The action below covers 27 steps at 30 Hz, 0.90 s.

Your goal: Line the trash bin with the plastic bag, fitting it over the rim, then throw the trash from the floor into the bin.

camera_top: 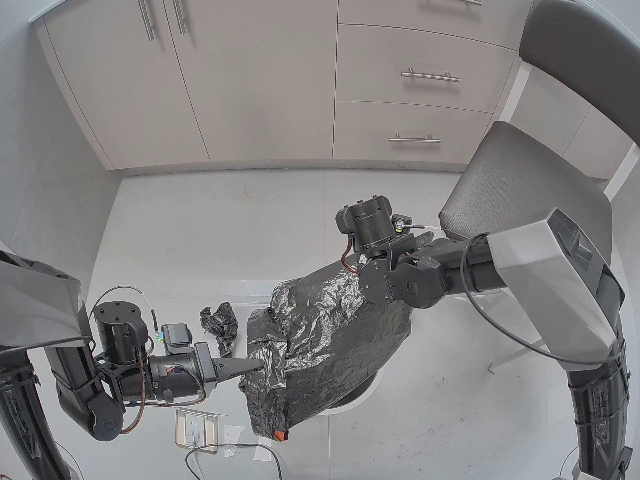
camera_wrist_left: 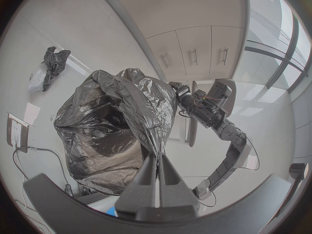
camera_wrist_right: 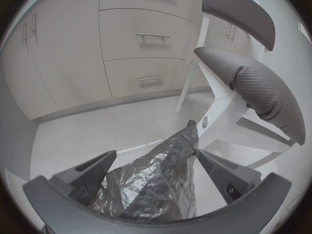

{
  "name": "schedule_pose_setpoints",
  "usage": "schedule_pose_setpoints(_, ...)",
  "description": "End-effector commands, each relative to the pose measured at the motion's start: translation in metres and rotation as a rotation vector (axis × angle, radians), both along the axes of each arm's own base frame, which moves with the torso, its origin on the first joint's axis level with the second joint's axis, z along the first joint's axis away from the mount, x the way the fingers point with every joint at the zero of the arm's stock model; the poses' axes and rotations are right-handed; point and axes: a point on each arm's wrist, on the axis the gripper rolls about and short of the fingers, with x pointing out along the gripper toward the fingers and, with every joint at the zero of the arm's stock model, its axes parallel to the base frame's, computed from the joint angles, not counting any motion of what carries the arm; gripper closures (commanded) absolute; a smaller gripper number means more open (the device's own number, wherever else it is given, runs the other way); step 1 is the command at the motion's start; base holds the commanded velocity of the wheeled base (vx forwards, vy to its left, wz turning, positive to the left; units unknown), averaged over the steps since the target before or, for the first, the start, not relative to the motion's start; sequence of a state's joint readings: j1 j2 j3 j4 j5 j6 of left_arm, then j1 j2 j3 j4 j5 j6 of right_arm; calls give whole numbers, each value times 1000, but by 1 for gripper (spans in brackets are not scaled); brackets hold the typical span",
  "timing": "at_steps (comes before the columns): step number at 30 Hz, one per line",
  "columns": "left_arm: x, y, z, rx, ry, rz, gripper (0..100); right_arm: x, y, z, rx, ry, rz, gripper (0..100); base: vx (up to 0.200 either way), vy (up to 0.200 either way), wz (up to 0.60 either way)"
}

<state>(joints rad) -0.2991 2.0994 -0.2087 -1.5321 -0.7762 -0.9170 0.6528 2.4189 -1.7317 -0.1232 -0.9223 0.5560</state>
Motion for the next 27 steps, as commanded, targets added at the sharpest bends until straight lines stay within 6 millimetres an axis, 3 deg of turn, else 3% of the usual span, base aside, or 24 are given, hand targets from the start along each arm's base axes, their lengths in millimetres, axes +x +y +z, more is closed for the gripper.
schedule_pose_setpoints(1, 0, 0, 0, 0, 1, -1, 100, 1, 0, -4, -3, 5, -1, 0, 0, 0, 0)
schedule_pose_setpoints(4, 0, 0, -1, 0, 2, -1, 100, 1, 0, -4, -4, 6, -1, 0, 0, 0, 0)
schedule_pose_setpoints(5, 0, 0, -1, 0, 2, -1, 100, 1, 0, -5, -5, 8, -1, 100, 0, 0, 0)
schedule_pose_setpoints(22, 0, 0, -1, 2, 5, 0, 100, -9, 2, -15, -41, 58, 22, 100, 0, 0, 0)
schedule_pose_setpoints(27, 0, 0, -1, 1, 5, -1, 100, -33, 7, -2, 24, 195, 260, 100, 0, 0, 0)
